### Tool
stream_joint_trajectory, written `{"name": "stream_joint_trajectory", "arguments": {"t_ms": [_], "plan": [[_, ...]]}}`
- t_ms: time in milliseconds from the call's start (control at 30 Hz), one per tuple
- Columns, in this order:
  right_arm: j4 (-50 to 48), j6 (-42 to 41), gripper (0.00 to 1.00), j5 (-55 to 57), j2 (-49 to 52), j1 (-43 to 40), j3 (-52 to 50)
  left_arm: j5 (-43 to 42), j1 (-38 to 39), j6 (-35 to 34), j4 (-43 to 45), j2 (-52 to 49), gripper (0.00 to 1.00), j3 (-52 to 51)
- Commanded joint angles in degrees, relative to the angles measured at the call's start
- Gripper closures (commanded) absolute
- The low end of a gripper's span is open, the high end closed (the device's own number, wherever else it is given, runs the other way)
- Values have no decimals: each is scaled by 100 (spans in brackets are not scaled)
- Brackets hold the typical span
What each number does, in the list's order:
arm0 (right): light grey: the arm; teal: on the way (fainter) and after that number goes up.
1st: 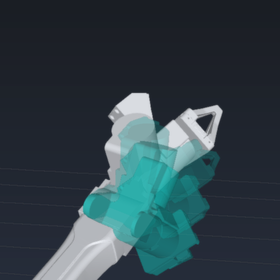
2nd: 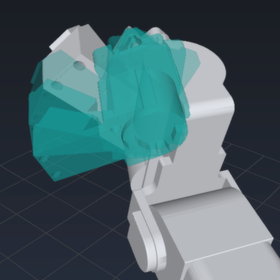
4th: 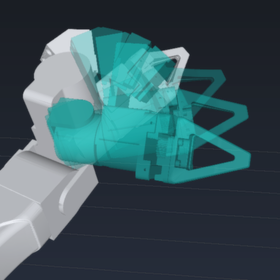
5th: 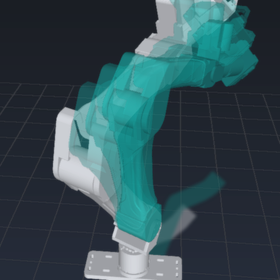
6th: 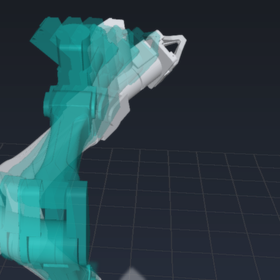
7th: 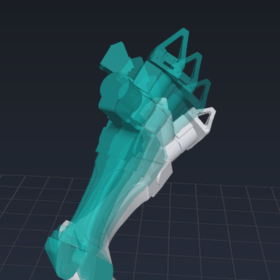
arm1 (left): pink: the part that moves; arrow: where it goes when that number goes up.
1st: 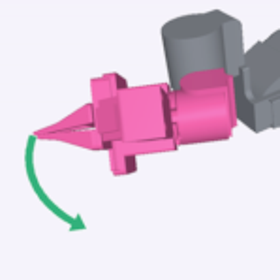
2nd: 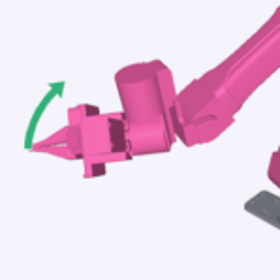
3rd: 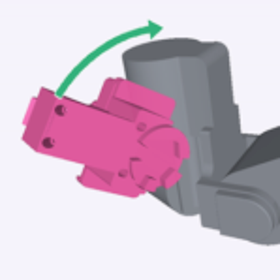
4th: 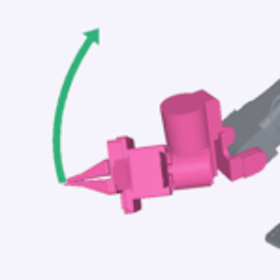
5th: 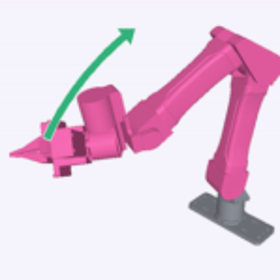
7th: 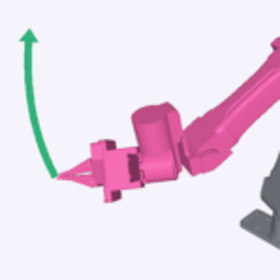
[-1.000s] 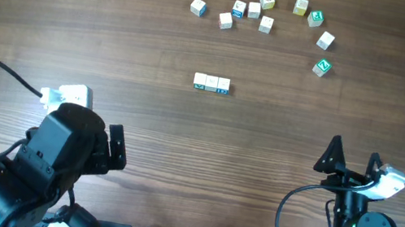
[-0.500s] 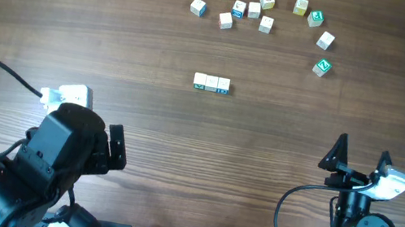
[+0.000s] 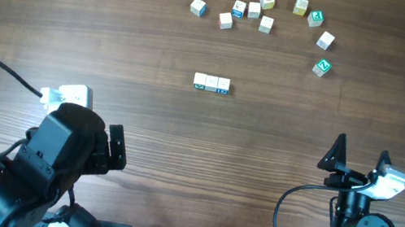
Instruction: Form a horizontal line
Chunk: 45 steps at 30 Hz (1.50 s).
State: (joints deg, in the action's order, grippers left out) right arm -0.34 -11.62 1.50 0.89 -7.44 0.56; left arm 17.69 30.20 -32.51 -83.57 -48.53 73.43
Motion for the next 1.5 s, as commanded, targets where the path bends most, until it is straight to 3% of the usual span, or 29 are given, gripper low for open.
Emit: {"name": "stream_joint_trajectory", "arguments": {"t_ms": [0,67,133,367,500,600,733,1000,1100,1200,1467], "plan": [[-7,101,0,-96,-68,-31,-26,-9,-33,-98,13,11,0,-15],[-7,101,0,-94,-68,-31,-26,-7,-33,-87,13,11,0,-15],[-7,98,0,-96,-68,-31,-26,101,-33,369,-155,11,0,-15],[-7,98,0,-96,-68,-31,-26,94,-46,372,-175,4,0,-15],[-7,101,0,-96,-68,-31,-26,146,-85,378,411,83,0,-44],[-7,98,0,-96,-68,-31,-26,55,-236,933,1593,389,0,-461],[-7,98,0,-96,-68,-31,-26,-560,-564,2184,3757,1388,0,-1917],[-7,101,1,-96,-68,-31,-26,-1255,-1412,2332,6094,3534,0,-4461],[-9,101,0,-96,-68,-31,-26,-1569,-1755,2330,7466,4330,0,-5635],[-7,101,0,-96,-68,-31,-26,-1576,-1974,2312,7921,4813,0,-6358],[-7,101,0,-96,-68,-31,-26,-1014,-2365,2337,8365,4837,0,-7047]]}}
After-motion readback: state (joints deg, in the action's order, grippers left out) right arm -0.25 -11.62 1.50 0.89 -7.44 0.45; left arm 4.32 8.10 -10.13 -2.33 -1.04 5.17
